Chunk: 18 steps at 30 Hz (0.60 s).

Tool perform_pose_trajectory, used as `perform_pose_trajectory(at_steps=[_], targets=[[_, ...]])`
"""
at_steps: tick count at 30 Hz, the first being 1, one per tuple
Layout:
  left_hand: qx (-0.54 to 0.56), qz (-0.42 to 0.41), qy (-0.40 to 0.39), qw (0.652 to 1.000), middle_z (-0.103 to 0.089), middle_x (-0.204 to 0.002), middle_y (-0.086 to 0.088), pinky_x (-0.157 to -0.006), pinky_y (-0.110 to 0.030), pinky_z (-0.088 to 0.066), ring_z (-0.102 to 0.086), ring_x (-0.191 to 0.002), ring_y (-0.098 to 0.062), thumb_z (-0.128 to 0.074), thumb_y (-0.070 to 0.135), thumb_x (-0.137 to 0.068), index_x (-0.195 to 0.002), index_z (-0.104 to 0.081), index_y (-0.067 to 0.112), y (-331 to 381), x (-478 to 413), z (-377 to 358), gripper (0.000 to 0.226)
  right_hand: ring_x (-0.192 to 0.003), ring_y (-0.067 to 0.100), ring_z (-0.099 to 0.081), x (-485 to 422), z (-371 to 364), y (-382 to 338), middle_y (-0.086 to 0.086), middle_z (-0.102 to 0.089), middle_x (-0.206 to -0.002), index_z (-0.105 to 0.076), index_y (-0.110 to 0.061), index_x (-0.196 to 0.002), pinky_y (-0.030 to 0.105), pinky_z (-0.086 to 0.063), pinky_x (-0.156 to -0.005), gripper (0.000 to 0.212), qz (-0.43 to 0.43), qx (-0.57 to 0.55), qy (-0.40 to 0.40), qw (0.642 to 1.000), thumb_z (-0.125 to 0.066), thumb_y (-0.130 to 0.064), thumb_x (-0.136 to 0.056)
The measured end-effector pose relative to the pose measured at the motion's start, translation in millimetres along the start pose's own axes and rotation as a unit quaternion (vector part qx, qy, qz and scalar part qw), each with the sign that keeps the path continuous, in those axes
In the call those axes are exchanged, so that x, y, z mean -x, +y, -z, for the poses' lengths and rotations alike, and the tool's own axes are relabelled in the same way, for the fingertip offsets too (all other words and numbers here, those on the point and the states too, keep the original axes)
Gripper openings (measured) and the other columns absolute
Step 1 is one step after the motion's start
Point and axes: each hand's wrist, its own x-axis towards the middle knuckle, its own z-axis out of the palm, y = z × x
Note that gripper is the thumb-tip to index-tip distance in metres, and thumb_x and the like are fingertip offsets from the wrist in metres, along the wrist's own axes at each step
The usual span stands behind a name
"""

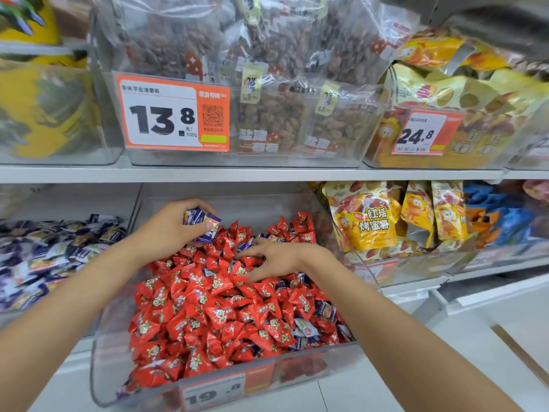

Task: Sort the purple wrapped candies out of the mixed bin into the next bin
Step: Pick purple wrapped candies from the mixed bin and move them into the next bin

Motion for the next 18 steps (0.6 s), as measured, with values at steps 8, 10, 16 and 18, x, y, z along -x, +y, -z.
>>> perform_pose_trajectory(at_steps=[8, 10, 16, 18], targets=[[0.001, 0.004, -0.002, 1.000, -0.066, -0.100, -0.016, -0.069, -0.026, -0.060, -0.069, -0.083, -0.022, -0.063, 0.012, -0.091, -0.103, -0.065, 0.019, 1.5, 0.5, -1.0, 0.014, -0.069, 0.011, -0.058, 37.1, 14.7, 14.8, 0.001, -0.060, -0.104, -0.063, -0.017, -0.116, 0.028, -0.049, -0.064, 0.038, 0.055, -0.125, 0.117, 0.984, -0.078, -0.020, -0.082], [0.002, 0.007, -0.007, 1.000, -0.067, -0.100, -0.017, -0.070, -0.026, -0.060, -0.069, -0.087, -0.026, -0.063, 0.011, -0.091, -0.104, -0.064, 0.019, 2.4, 0.9, -1.3, 0.015, -0.069, 0.004, -0.061, 50.0, 25.5, 16.0, 0.002, -0.066, -0.099, -0.064, -0.018, -0.122, 0.018, -0.048, -0.062, 0.038, 0.058, -0.187, 0.151, 0.969, -0.075, -0.017, -0.085], [0.013, 0.010, -0.008, 1.000, -0.067, -0.102, -0.014, -0.069, -0.025, -0.060, -0.070, -0.087, -0.024, -0.063, 0.010, -0.091, -0.106, -0.064, 0.016, 5.0, 2.5, -2.3, 0.017, -0.079, 0.012, -0.062, 62.3, 35.7, 26.1, 0.001, -0.063, -0.096, -0.058, -0.014, -0.132, 0.023, -0.053, -0.063, 0.041, 0.041, -0.297, 0.163, 0.940, -0.060, -0.001, -0.093], [0.015, 0.014, -0.009, 1.000, -0.067, -0.102, -0.014, -0.067, -0.023, -0.060, -0.069, -0.086, -0.023, -0.063, 0.010, -0.091, -0.108, -0.064, 0.014, 5.8, 1.8, -3.0, 0.018, -0.086, 0.016, -0.062, 63.1, 34.8, 27.5, 0.007, -0.058, -0.097, -0.062, -0.015, -0.123, 0.023, -0.054, -0.061, 0.035, 0.029, -0.329, 0.164, 0.929, -0.052, 0.004, -0.096]])
